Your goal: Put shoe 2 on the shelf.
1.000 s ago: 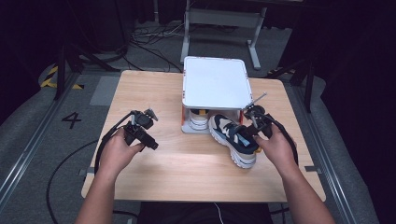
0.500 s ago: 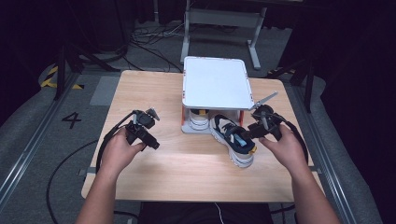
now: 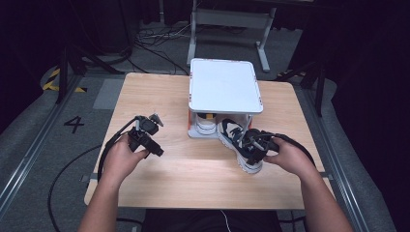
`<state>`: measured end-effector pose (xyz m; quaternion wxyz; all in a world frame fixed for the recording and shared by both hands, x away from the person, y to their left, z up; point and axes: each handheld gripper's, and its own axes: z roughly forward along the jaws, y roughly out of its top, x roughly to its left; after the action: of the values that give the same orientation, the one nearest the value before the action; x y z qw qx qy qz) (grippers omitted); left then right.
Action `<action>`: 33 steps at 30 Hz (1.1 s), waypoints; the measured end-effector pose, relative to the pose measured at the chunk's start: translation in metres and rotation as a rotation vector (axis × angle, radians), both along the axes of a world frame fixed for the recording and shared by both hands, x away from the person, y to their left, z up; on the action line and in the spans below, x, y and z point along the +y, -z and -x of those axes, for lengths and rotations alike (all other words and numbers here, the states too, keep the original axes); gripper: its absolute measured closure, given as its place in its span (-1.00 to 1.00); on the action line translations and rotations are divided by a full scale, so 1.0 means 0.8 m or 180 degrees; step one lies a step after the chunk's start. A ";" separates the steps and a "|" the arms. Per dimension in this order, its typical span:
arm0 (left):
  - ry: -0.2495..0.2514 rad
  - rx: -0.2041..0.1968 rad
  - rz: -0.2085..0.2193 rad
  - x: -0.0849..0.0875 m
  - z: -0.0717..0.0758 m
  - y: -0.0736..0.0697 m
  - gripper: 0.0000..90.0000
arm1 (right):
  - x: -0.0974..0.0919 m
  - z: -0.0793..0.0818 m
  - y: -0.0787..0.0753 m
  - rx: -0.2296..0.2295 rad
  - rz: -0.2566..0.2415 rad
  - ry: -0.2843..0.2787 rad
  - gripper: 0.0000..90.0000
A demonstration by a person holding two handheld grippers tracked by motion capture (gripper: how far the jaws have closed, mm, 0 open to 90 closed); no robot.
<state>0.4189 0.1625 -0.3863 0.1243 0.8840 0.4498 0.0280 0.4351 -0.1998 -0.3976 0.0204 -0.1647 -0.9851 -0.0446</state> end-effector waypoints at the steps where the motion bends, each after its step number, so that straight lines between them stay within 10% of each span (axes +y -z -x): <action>1: -0.0017 0.0000 0.0007 0.002 0.001 0.000 -0.37 | 0.003 -0.001 0.006 0.0034 0.0065 -0.0009 0.53; 8: -0.0057 -0.0012 0.0017 0.007 0.004 -0.002 -0.37 | 0.006 -0.002 -0.008 0.0039 -0.0127 0.0008 0.64; 23: -0.0085 -0.0031 0.0007 0.015 0.002 0.000 -0.36 | 0.055 -0.066 -0.013 -0.0541 -0.0455 0.0447 0.56; 26: -0.0084 0.0002 0.0036 0.014 0.002 0.000 -0.36 | 0.064 -0.065 -0.008 -0.0826 -0.0453 0.0385 0.37; 28: -0.0068 -0.0026 0.0014 0.014 0.001 -0.002 -0.36 | 0.069 -0.055 -0.008 -0.1278 -0.0340 0.0194 0.17; 33: -0.0027 -0.0037 0.0030 0.010 -0.001 -0.004 -0.36 | 0.058 -0.034 -0.026 -0.1457 -0.0513 0.0116 0.12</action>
<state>0.4197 0.1702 -0.3831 0.1310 0.8813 0.4529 0.0316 0.4624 -0.1532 -0.3771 -0.1911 -0.1660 -0.9542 -0.1596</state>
